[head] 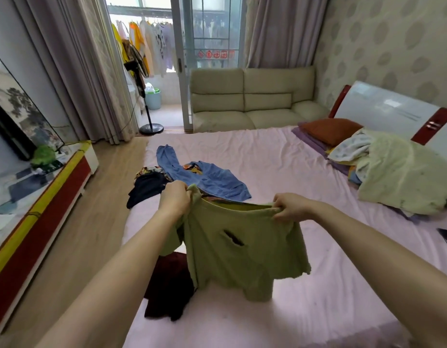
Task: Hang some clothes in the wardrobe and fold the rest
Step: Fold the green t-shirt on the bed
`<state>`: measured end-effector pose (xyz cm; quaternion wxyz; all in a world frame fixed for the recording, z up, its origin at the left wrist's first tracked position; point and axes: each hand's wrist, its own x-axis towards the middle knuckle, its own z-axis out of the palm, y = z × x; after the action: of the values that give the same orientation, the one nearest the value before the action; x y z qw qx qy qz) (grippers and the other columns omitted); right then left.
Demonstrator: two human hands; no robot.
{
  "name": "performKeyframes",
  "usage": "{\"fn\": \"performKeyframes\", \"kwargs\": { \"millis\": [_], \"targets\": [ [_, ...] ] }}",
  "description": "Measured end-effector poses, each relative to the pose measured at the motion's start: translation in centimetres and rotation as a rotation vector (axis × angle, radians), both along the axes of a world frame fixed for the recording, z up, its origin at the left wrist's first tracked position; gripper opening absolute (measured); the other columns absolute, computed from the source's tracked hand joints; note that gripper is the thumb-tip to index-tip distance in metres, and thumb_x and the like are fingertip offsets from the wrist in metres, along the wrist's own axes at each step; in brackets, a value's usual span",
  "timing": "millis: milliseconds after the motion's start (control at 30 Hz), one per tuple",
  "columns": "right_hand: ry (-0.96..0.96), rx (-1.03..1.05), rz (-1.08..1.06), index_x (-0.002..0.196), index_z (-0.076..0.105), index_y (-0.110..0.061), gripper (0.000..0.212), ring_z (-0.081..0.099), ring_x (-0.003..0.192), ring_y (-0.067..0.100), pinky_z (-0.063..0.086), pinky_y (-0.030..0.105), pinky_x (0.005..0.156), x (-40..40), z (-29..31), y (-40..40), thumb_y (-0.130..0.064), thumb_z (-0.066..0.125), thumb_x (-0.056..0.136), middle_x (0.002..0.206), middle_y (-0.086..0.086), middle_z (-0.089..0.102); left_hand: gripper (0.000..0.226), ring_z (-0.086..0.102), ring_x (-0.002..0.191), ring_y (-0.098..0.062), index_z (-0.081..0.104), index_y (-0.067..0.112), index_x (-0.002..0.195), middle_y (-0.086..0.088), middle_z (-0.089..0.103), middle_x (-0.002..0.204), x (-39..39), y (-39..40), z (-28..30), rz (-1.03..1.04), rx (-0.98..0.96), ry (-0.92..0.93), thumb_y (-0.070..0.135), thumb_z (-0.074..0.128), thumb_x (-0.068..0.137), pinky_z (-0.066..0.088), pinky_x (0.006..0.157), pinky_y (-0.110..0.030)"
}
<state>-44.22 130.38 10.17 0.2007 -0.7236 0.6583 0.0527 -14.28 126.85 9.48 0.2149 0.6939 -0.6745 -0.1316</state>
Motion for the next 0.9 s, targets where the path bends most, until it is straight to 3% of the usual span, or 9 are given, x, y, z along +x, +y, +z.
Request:
{"fn": "performKeyframes", "kwargs": {
  "millis": [67,200,367,500,567,667,733,800,900],
  "targets": [
    [-0.023,-0.038,-0.018,0.078,0.064,-0.001,0.026,0.054,0.071,0.019,0.045,0.034,0.062,-0.6,0.6,0.6,-0.026,0.057,0.085,0.082,0.013,0.058,0.037,0.046,0.054,-0.026,0.054,0.006,0.059,-0.010,0.053,0.058,-0.1,0.5,0.0,0.024,-0.006,0.037,0.020,0.057,0.093,0.033,0.051,-0.032],
    [0.083,-0.151,-0.040,0.058,0.049,-0.016,0.027,0.055,0.072,0.024,0.038,0.027,0.057,-2.6,2.6,1.9,-0.010,0.053,0.084,0.068,0.002,0.054,0.040,0.043,0.050,-0.022,0.055,0.008,0.056,-0.007,0.051,0.054,-0.7,2.0,1.7,0.007,-0.089,0.096,0.024,0.059,0.093,0.026,0.046,-0.029],
    [-0.007,-0.436,-0.195,0.082,0.052,-0.013,0.022,0.057,0.088,0.032,0.039,0.028,0.066,-4.8,3.3,4.1,0.007,0.045,0.077,0.097,0.014,0.062,0.027,0.057,0.065,-0.028,0.068,0.005,0.068,-0.013,0.063,0.069,-2.4,4.7,3.5,0.030,-0.174,0.043,0.017,0.060,0.090,0.038,0.054,-0.032],
    [-0.183,-0.517,-0.375,0.111,0.038,-0.010,0.034,0.054,0.084,0.033,0.044,0.034,0.060,-6.0,2.6,5.9,0.008,0.043,0.083,0.101,0.018,0.055,0.021,0.052,0.066,-0.022,0.062,0.003,0.062,-0.013,0.063,0.070,-4.2,7.9,3.6,0.058,-0.246,0.150,0.001,0.059,0.082,0.036,0.059,-0.030],
    [-0.222,-0.580,-0.457,0.117,0.037,-0.003,0.037,0.055,0.092,0.038,0.041,0.035,0.066,-6.6,3.0,6.7,0.009,0.041,0.083,0.105,0.023,0.055,0.018,0.051,0.070,-0.018,0.063,0.006,0.066,-0.009,0.062,0.072,-5.2,9.6,4.6,0.079,-0.313,0.224,-0.003,0.057,0.081,0.035,0.063,-0.027],
    [-0.314,-0.747,-0.548,0.102,0.048,0.000,0.019,0.053,0.099,0.039,0.032,0.031,0.072,-6.8,3.9,7.7,0.006,0.039,0.086,0.108,0.024,0.056,0.017,0.049,0.071,-0.016,0.065,0.005,0.075,-0.005,0.058,0.073,-6.2,10.9,6.5,0.109,-0.393,0.307,-0.005,0.053,0.083,0.032,0.061,-0.022],
    [-0.361,-0.692,-0.578,0.085,0.049,-0.005,0.011,0.053,0.098,0.038,0.031,0.029,0.072,-6.5,3.3,9.3,0.000,0.040,0.089,0.108,0.024,0.058,0.019,0.048,0.071,-0.018,0.060,0.005,0.072,-0.005,0.055,0.072,-7.4,12.3,6.3,0.083,-0.330,0.269,-0.007,0.050,0.082,0.030,0.058,-0.024],
    [-0.390,-0.629,-0.599,0.075,0.047,-0.009,0.019,0.052,0.089,0.034,0.031,0.029,0.070,-6.0,2.2,10.3,-0.001,0.040,0.090,0.104,0.025,0.061,0.024,0.049,0.070,-0.021,0.053,0.007,0.066,-0.006,0.051,0.068,-8.3,13.2,5.5,0.081,-0.284,0.241,-0.008,0.047,0.083,0.030,0.053,-0.028],
    [-0.505,-0.973,-0.642,0.088,0.055,-0.007,0.021,0.048,0.085,0.028,0.035,0.030,0.072,-5.5,4.4,12.0,0.002,0.036,0.093,0.102,0.021,0.058,0.021,0.043,0.066,-0.014,0.052,0.007,0.072,0.000,0.045,0.067,-9.7,14.7,7.3,0.134,-0.441,0.416,-0.006,0.047,0.088,0.026,0.050,-0.022]
  ]
}}
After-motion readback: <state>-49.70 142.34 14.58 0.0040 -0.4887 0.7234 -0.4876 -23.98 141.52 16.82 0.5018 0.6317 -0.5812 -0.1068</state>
